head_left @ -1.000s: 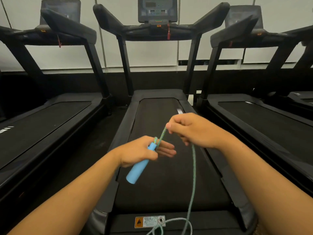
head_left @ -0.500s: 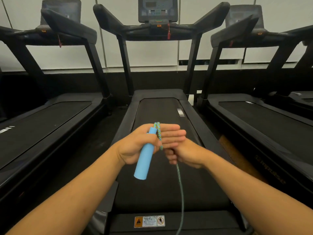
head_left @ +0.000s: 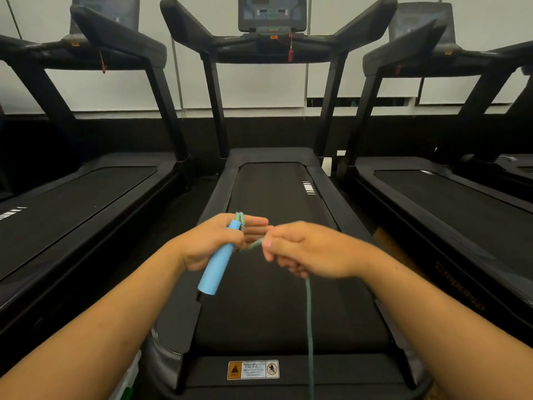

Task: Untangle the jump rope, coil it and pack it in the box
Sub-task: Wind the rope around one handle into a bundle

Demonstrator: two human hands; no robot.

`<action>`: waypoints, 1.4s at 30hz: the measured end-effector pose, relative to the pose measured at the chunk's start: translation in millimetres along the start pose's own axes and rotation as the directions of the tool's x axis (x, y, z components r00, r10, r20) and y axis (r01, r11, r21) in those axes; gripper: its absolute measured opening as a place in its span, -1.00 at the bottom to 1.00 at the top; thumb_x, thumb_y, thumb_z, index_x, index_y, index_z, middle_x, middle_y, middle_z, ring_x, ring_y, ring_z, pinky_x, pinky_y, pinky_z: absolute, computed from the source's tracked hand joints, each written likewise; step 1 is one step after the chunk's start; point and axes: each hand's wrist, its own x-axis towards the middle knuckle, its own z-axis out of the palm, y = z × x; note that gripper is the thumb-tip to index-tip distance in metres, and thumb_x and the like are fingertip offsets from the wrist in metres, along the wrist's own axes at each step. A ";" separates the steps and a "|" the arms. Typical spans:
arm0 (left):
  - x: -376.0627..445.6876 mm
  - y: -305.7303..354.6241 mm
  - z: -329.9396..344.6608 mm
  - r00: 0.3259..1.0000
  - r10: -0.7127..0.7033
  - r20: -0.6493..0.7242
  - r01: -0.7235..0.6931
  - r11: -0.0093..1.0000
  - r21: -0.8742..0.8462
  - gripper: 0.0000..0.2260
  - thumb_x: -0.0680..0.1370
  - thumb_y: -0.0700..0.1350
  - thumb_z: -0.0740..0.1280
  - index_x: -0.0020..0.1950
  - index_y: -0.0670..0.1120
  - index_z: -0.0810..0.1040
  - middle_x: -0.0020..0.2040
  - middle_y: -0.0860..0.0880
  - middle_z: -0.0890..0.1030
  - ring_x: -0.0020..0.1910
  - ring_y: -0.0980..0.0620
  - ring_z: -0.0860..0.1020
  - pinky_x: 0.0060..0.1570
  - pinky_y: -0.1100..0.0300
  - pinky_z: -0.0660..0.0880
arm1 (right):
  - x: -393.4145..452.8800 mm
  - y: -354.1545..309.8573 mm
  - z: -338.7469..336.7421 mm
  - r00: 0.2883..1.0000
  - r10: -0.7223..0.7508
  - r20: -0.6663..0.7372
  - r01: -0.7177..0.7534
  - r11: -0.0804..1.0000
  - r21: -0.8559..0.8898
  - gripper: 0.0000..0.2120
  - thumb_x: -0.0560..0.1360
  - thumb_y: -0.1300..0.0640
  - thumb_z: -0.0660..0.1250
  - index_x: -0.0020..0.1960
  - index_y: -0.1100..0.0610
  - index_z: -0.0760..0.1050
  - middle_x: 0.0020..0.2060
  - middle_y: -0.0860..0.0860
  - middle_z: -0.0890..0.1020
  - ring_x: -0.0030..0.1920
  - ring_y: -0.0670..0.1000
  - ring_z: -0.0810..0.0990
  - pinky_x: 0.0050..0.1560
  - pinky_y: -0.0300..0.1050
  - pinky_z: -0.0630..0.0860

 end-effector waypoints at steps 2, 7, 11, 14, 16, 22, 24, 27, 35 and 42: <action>0.1 -2.3 8.3 0.997 -0.037 0.074 0.034 0.999 0.039 -0.44 0.34 -0.39 0.20 0.35 -0.24 0.52 0.23 -0.15 0.67 0.28 -0.08 0.61 0.30 0.11 0.50 | -0.8 0.1 -11.5 0.994 -0.024 -0.110 0.026 0.999 0.023 -0.75 0.69 0.06 0.16 -0.07 0.12 0.52 -0.39 -0.09 0.44 -0.38 -0.10 0.40 -0.29 -0.13 0.45; 4.2 -0.8 34.8 0.949 -0.094 0.301 0.077 0.995 0.066 -0.42 0.38 -0.44 0.16 0.42 -0.31 0.43 0.37 -0.25 0.57 0.39 -0.19 0.52 0.44 -0.05 0.40 | 11.7 25.4 -25.1 0.952 0.001 -0.308 0.046 0.989 0.144 -0.73 0.69 0.02 0.18 -0.12 0.09 0.49 -0.44 -0.13 0.39 -0.40 -0.09 0.33 -0.34 -0.15 0.35; 8.1 5.3 44.3 0.939 -0.020 0.344 0.041 0.998 -0.053 -0.43 0.39 -0.46 0.14 0.43 -0.39 0.38 0.38 -0.37 0.50 0.41 -0.31 0.48 0.45 -0.15 0.36 | 23.4 57.3 -19.5 0.925 0.062 -0.374 0.062 0.949 0.310 -0.73 0.71 0.05 0.17 -0.10 0.11 0.50 -0.40 -0.09 0.39 -0.38 -0.12 0.32 -0.32 -0.20 0.32; 10.0 8.7 42.5 0.929 0.055 0.366 0.018 0.981 -0.192 -0.42 0.38 -0.43 0.21 0.43 -0.42 0.37 0.40 -0.44 0.43 0.44 -0.39 0.41 0.48 -0.19 0.31 | 29.2 76.6 2.9 0.942 0.091 -0.322 0.060 0.901 0.429 -0.78 0.69 0.22 0.14 0.00 0.20 0.55 -0.32 -0.02 0.54 -0.33 -0.14 0.48 -0.30 -0.25 0.44; 10.9 9.2 38.9 0.936 0.087 0.342 0.006 0.966 -0.260 -0.42 0.38 -0.40 0.25 0.43 -0.39 0.41 0.41 -0.41 0.45 0.44 -0.36 0.42 0.48 -0.15 0.31 | 33.0 79.0 22.3 0.959 0.154 -0.238 -0.006 0.849 0.528 -0.74 0.66 0.32 0.04 0.08 0.19 0.51 -0.36 -0.01 0.42 -0.40 -0.13 0.34 -0.36 -0.25 0.32; 12.1 9.3 13.7 0.978 0.146 0.146 -0.092 0.941 -0.326 -0.43 0.41 -0.43 0.15 0.45 -0.37 0.36 0.41 -0.36 0.48 0.45 -0.30 0.43 0.46 -0.12 0.34 | 31.7 70.8 38.3 0.990 0.134 -0.035 -0.096 0.848 0.522 -0.72 0.73 0.03 0.09 -0.01 0.14 0.47 -0.40 -0.03 0.32 -0.41 -0.06 0.23 -0.35 -0.16 0.24; 10.8 6.6 3.8 0.986 0.139 0.090 -0.103 0.941 -0.322 -0.42 0.39 -0.41 0.20 0.45 -0.36 0.37 0.41 -0.35 0.49 0.44 -0.29 0.45 0.46 -0.12 0.34 | 25.6 63.7 34.4 0.993 0.116 -0.003 -0.106 0.915 0.388 -0.72 0.72 0.03 0.10 -0.03 0.12 0.49 -0.40 -0.04 0.34 -0.41 -0.07 0.27 -0.32 -0.14 0.28; 9.4 2.3 -5.4 0.994 0.107 0.013 -0.099 0.949 -0.299 -0.42 0.38 -0.41 0.20 0.44 -0.34 0.39 0.39 -0.32 0.52 0.42 -0.26 0.48 0.45 -0.09 0.36 | 17.2 45.7 26.2 0.995 0.088 0.045 -0.095 0.976 0.194 -0.75 0.70 0.05 0.14 -0.06 0.11 0.50 -0.39 -0.03 0.39 -0.39 -0.06 0.33 -0.31 -0.15 0.36; 8.6 -9.1 18.7 0.995 -0.027 0.095 0.028 1.000 -0.011 -0.48 0.33 -0.41 0.20 0.28 -0.28 0.55 0.21 -0.20 0.67 0.26 -0.10 0.62 0.33 0.08 0.49 | 7.7 14.7 -13.7 0.978 -0.047 -0.202 0.084 0.980 0.180 -0.76 0.68 0.12 0.21 -0.13 0.14 0.51 -0.44 -0.07 0.40 -0.42 -0.08 0.34 -0.35 -0.16 0.36; 7.7 -1.3 48.5 0.936 -0.009 0.352 0.022 0.999 -0.031 -0.41 0.37 -0.46 0.17 0.43 -0.33 0.41 0.38 -0.30 0.53 0.41 -0.23 0.49 0.47 -0.09 0.35 | 21.6 61.4 -26.3 0.915 0.092 -0.394 0.067 0.926 0.373 -0.73 0.70 0.07 0.18 -0.13 0.13 0.46 -0.42 -0.03 0.32 -0.43 -0.08 0.24 -0.36 -0.14 0.21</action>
